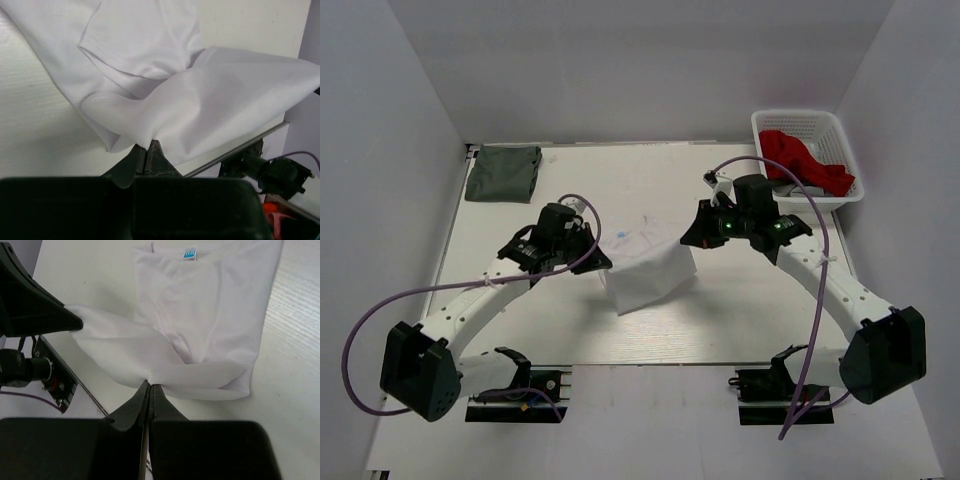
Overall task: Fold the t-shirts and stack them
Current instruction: Fold the long partially folded tshirt into a neat square
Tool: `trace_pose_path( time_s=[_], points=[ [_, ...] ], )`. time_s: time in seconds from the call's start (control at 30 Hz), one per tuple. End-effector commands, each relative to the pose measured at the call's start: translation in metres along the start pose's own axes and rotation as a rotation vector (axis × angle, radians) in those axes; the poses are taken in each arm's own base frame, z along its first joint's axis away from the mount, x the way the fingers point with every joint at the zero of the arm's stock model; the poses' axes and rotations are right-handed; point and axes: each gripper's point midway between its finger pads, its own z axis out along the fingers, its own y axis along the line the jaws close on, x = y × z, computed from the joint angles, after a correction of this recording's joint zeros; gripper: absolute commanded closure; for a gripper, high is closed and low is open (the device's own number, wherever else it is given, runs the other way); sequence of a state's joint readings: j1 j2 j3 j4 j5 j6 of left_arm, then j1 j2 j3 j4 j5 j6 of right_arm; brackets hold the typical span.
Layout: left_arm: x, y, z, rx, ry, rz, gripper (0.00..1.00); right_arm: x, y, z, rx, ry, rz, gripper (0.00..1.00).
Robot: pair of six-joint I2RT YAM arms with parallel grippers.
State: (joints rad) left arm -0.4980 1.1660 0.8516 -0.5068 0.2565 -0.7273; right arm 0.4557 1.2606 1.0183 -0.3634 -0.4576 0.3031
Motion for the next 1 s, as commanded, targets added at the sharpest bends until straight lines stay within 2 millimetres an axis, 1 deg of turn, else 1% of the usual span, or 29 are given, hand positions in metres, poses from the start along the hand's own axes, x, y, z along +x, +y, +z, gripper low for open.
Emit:
trace_pose_path(
  time_s=[0.0,0.03,0.1,0.13,0.17,0.2,0.23,0.27,0.3,0.37,0.4,0.43,0.47,0.5,0.53,0.57,0.63,0.67,0.7,0.73,0.77,0.8,0.83,0.87,0.9,0.93,0.97],
  points=[
    [-0.035,-0.005,0.007,-0.013,-0.092,-0.014,1.00,-0.043,0.003,0.003,-0.010,-0.109,-0.035,1.00],
    [-0.038,-0.005,0.010,-0.023,-0.095,-0.007,1.00,-0.044,0.000,0.009,-0.007,-0.094,-0.023,1.00],
    [-0.040,0.006,0.018,-0.064,-0.080,-0.026,1.00,-0.048,-0.004,0.014,-0.013,-0.100,-0.016,1.00],
    [-0.047,0.006,0.016,-0.064,-0.094,-0.033,1.00,-0.050,-0.008,0.021,-0.012,-0.088,-0.013,1.00],
    [-0.050,0.013,0.018,-0.079,-0.095,-0.047,1.00,-0.053,-0.012,0.022,-0.005,-0.092,0.000,1.00],
    [-0.053,0.010,0.018,-0.068,-0.109,-0.043,1.00,-0.058,-0.011,0.024,-0.011,-0.097,-0.006,1.00],
    [-0.062,0.016,0.017,-0.080,-0.136,-0.056,1.00,-0.056,-0.019,0.032,-0.003,-0.078,0.016,1.00],
    [-0.065,0.014,0.017,-0.071,-0.148,-0.053,1.00,-0.062,-0.019,0.032,-0.007,-0.089,0.010,1.00],
    [-0.069,0.021,0.019,-0.091,-0.155,-0.066,1.00,-0.067,-0.021,0.037,-0.011,-0.094,0.011,1.00],
    [-0.077,0.029,0.025,-0.100,-0.171,-0.092,1.00,-0.077,-0.025,0.043,-0.011,-0.101,0.011,1.00],
    [-0.076,0.026,0.028,-0.082,-0.158,-0.091,1.00,-0.076,-0.031,0.049,-0.008,-0.087,0.026,1.00],
    [-0.081,0.031,0.031,-0.088,-0.166,-0.101,1.00,-0.074,-0.035,0.056,-0.008,-0.071,0.037,1.00],
    [-0.085,0.038,0.035,-0.106,-0.162,-0.117,1.00,-0.077,-0.037,0.061,-0.012,-0.067,0.039,1.00],
    [-0.090,0.034,0.038,-0.092,-0.165,-0.123,1.00,-0.081,-0.038,0.062,-0.019,-0.066,0.042,1.00],
    [-0.094,0.040,0.040,-0.100,-0.172,-0.134,1.00,-0.084,-0.039,0.065,-0.024,-0.065,0.038,1.00],
    [-0.101,0.043,0.041,-0.103,-0.185,-0.143,1.00,-0.084,-0.047,0.076,-0.023,-0.048,0.048,1.00],
    [-0.107,0.057,0.051,-0.138,-0.189,-0.173,1.00,-0.100,-0.047,0.080,-0.032,-0.067,0.036,1.00],
    [-0.122,0.059,0.051,-0.136,-0.218,-0.183,1.00,-0.090,-0.060,0.097,-0.020,-0.027,0.059,1.00],
    [-0.129,0.066,0.053,-0.158,-0.238,-0.191,1.00,-0.107,-0.057,0.098,-0.027,-0.054,0.040,1.00],
    [-0.131,0.078,0.062,-0.182,-0.237,-0.204,1.00,-0.104,-0.070,0.111,-0.018,-0.039,0.045,1.00],
    [-0.145,0.081,0.063,-0.172,-0.273,-0.208,1.00,-0.101,-0.075,0.115,-0.008,-0.015,0.055,1.00],
    [-0.151,0.081,0.066,-0.156,-0.278,-0.210,1.00,-0.093,-0.089,0.128,0.007,0.026,0.074,1.00],
    [-0.155,0.083,0.069,-0.142,-0.284,-0.211,1.00,-0.120,-0.092,0.132,0.006,-0.005,0.019,1.00],
    [-0.159,0.090,0.077,-0.144,-0.292,-0.216,0.94,-0.122,-0.096,0.139,0.010,-0.006,0.012,1.00],
    [-0.176,0.088,0.079,-0.105,-0.343,-0.204,0.61,-0.119,-0.111,0.159,0.006,0.006,0.020,1.00],
    [-0.185,0.086,0.081,-0.079,-0.362,-0.197,0.24,-0.134,-0.108,0.164,-0.021,-0.028,-0.018,0.90],
    [-0.194,0.086,0.083,-0.061,-0.373,-0.196,0.00,-0.136,-0.113,0.171,-0.021,-0.026,-0.007,0.76]
  ],
)
